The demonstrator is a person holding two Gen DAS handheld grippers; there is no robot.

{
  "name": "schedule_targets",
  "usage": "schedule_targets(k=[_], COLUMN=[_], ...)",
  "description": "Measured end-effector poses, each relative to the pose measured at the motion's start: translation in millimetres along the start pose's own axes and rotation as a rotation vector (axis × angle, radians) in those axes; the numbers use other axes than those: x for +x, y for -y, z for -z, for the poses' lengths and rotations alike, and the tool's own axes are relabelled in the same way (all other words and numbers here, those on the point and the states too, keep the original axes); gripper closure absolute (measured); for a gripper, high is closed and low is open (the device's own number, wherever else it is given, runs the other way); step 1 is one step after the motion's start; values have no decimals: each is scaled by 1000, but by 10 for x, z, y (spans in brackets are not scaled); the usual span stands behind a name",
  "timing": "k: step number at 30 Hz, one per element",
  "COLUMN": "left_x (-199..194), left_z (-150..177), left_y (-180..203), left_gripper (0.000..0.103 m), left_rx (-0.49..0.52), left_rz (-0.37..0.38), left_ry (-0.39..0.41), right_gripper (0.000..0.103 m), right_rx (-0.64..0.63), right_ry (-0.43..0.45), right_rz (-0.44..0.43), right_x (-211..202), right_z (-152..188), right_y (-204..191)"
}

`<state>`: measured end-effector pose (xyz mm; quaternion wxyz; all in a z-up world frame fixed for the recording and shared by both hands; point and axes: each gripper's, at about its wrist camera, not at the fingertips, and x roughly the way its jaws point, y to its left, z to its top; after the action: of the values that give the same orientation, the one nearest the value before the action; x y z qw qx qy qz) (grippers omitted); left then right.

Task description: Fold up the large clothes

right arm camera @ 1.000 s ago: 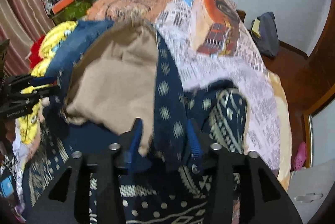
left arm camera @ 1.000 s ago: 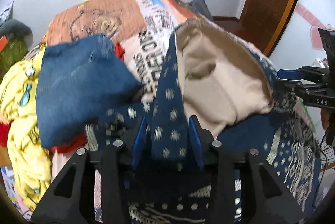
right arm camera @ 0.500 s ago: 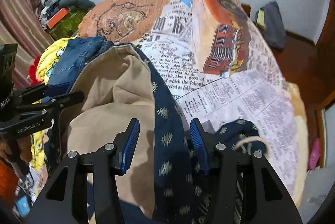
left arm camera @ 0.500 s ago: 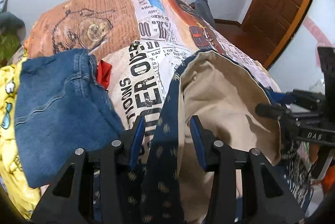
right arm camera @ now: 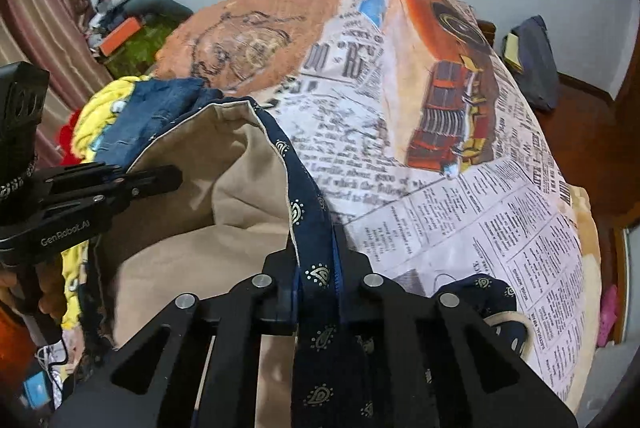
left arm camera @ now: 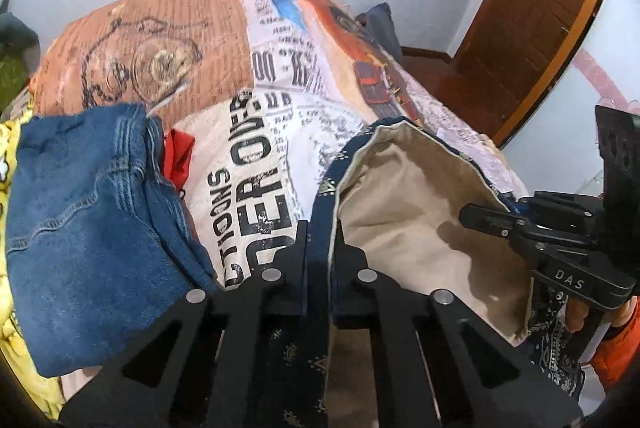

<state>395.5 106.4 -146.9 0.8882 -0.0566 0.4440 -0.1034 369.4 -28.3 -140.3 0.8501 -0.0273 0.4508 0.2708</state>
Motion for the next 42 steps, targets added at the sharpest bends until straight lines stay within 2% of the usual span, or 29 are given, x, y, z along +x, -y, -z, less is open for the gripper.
schedule_targets(k=[3, 10, 14, 21, 27, 32, 35, 37, 42], left_x=[-214, -836, -1083, -1342, -1391, -1342, -1235, -1182, -1135], left_z=[22, 189, 369, 763, 1174, 1491, 1674, 1785, 2043], left_y=[85, 386, 474, 563, 687, 648, 582, 538, 462], left_gripper=[98, 98, 98, 98, 98, 97, 91, 79, 64], left_rx=[27, 143, 155, 168, 231, 198, 158, 130, 98], left_rz=[21, 18, 9, 101, 103, 144, 158, 162, 142], left_ry=[31, 113, 135, 112, 60, 10, -52, -85, -131], right_gripper=[95, 95, 96, 96, 96, 94, 92, 91, 90], right_rx=[-9, -58, -102, -117, -107, -37, -10, 3, 5], right_ry=[25, 81, 100, 70, 2, -47, -74, -86, -88], right_rz=[-19, -71, -79, -118, -137, -169, -168, -159, -117], right_x=[-144, -702, -954, -1231, -1260, -1205, -1143, -1127, -1165], right_z=[6, 90, 222, 630, 998, 1260, 1410, 1511, 1665], right_y=[-45, -242, -343, -467, -513, -446, -414, -399, -406])
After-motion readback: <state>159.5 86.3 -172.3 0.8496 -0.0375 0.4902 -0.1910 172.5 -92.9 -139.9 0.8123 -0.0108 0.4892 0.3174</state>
